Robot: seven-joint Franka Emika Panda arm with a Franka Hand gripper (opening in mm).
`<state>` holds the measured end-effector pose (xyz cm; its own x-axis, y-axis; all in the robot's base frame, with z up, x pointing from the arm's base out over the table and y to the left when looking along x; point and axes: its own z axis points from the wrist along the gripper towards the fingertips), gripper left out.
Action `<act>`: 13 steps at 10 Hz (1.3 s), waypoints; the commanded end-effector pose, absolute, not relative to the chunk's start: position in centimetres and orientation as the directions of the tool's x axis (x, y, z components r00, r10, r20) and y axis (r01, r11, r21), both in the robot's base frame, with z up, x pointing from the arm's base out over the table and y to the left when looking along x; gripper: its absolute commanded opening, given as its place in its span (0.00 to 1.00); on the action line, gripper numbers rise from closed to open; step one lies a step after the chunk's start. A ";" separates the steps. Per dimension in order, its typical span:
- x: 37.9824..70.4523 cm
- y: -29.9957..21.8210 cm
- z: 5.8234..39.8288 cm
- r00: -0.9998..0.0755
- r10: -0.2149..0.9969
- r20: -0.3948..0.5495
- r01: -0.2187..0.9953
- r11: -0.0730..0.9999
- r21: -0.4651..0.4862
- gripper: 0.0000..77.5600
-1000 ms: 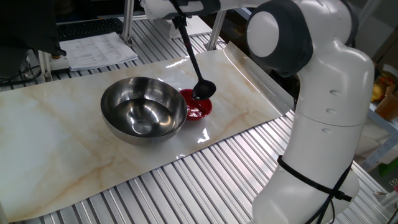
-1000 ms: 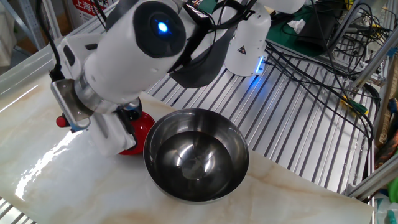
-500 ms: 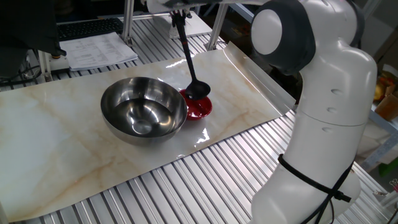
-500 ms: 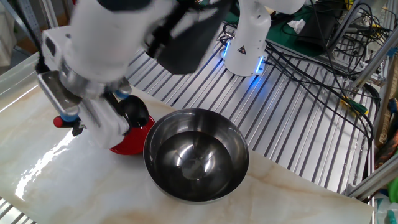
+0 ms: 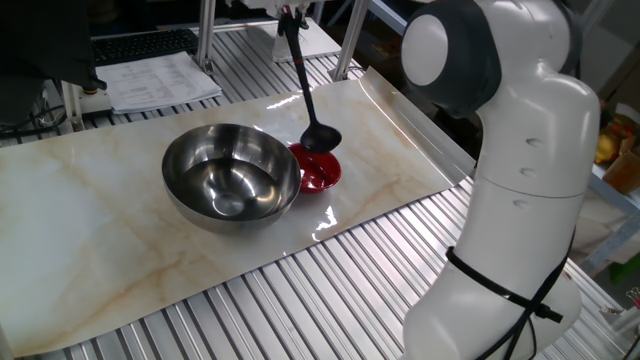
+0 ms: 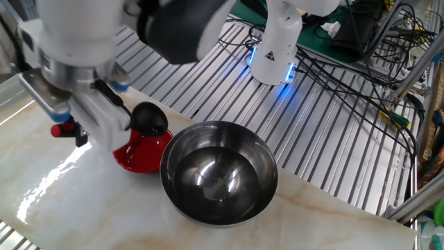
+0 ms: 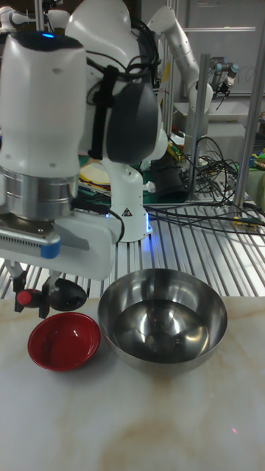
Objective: Scoop water with a large spoon from one bowl to another
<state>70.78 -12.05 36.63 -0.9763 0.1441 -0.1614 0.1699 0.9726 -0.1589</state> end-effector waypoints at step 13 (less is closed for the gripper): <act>69.8 -7.4 39.1 -0.937 0.336 -0.098 0.343 0.936 -0.073 0.01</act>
